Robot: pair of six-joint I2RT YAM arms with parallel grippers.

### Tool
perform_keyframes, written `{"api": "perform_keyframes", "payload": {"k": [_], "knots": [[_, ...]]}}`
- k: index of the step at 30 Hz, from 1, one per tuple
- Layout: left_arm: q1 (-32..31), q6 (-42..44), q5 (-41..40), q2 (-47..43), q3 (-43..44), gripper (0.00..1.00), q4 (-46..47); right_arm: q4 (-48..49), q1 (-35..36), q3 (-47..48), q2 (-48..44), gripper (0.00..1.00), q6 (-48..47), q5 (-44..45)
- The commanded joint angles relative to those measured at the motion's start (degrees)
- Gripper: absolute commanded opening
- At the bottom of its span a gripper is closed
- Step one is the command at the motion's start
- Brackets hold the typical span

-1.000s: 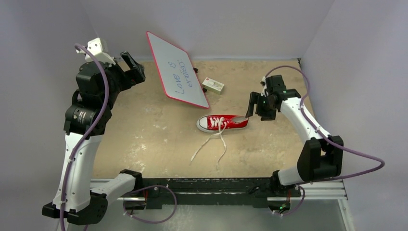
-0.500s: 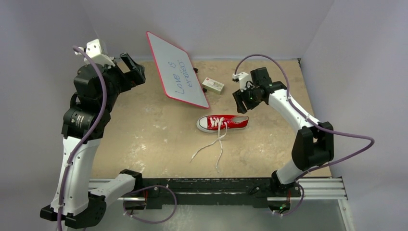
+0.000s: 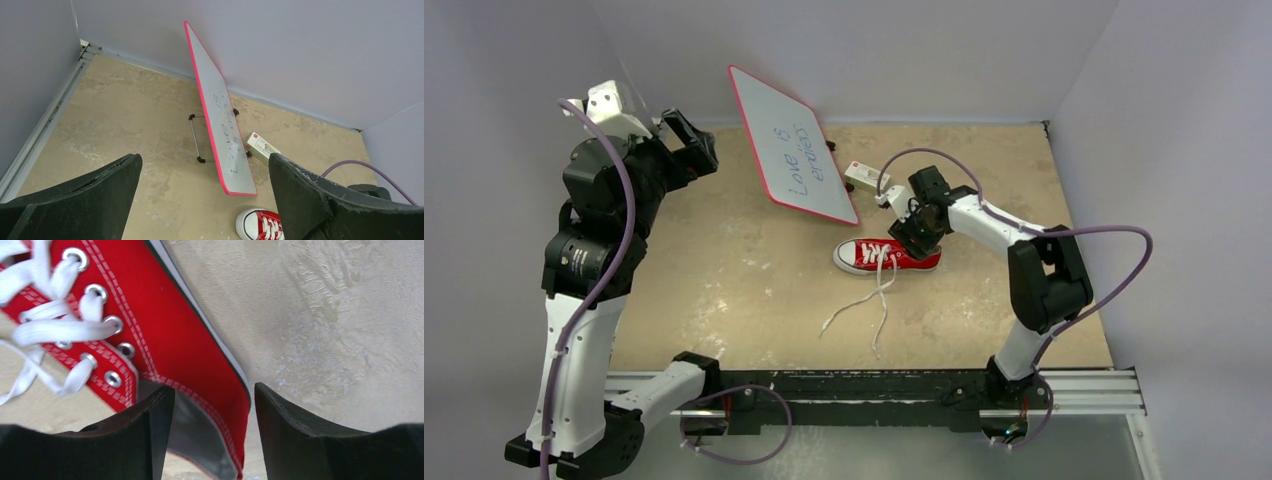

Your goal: Tie the shoes

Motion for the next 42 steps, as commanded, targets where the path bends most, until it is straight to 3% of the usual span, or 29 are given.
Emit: {"api": "perform_keyframes", "payload": {"k": [1, 5, 10, 12, 20, 23, 35, 39, 42], "knots": [[-0.5, 1.1, -0.7, -0.5, 2.7, 0.99, 1.4, 5.3, 0.6, -1.4, 0.9, 0.61, 0.0, 7.1], [-0.5, 1.9, -2.8, -0.4, 3.8, 0.99, 0.5, 4.9, 1.7, -0.7, 0.9, 0.47, 5.2, 9.7], [-0.4, -0.2, -4.0, 0.1, 4.8, 0.99, -1.8, -0.5, 4.9, -2.4, -6.0, 0.08, 16.1, 13.3], [-0.4, -2.3, -3.9, 1.1, 5.6, 0.97, -2.8, -3.2, 6.7, -3.4, -9.1, 0.00, 21.0, 14.1], [-0.4, -8.9, -0.9, 5.1, 11.2, 0.96, -6.0, -22.0, 16.6, -2.4, -18.9, 0.00, 52.6, 21.9], [-0.4, -11.9, -1.0, 6.0, 13.6, 0.96, -9.1, -24.2, 19.8, -2.9, -22.0, 0.00, 60.7, 21.1], [-0.4, -17.5, 4.1, 8.2, 26.4, 0.96, -21.8, -26.6, 38.6, 8.3, -23.0, 0.00, 78.4, 20.1], [-0.4, -17.7, 11.1, 8.1, 26.2, 0.97, -21.8, -25.4, 38.7, 1.2, -26.3, 0.00, 86.4, 19.2], [-0.4, -17.2, 20.0, 9.5, 25.1, 0.98, -21.9, -26.0, 34.2, -6.8, -28.2, 0.00, 89.0, 21.7]]}}
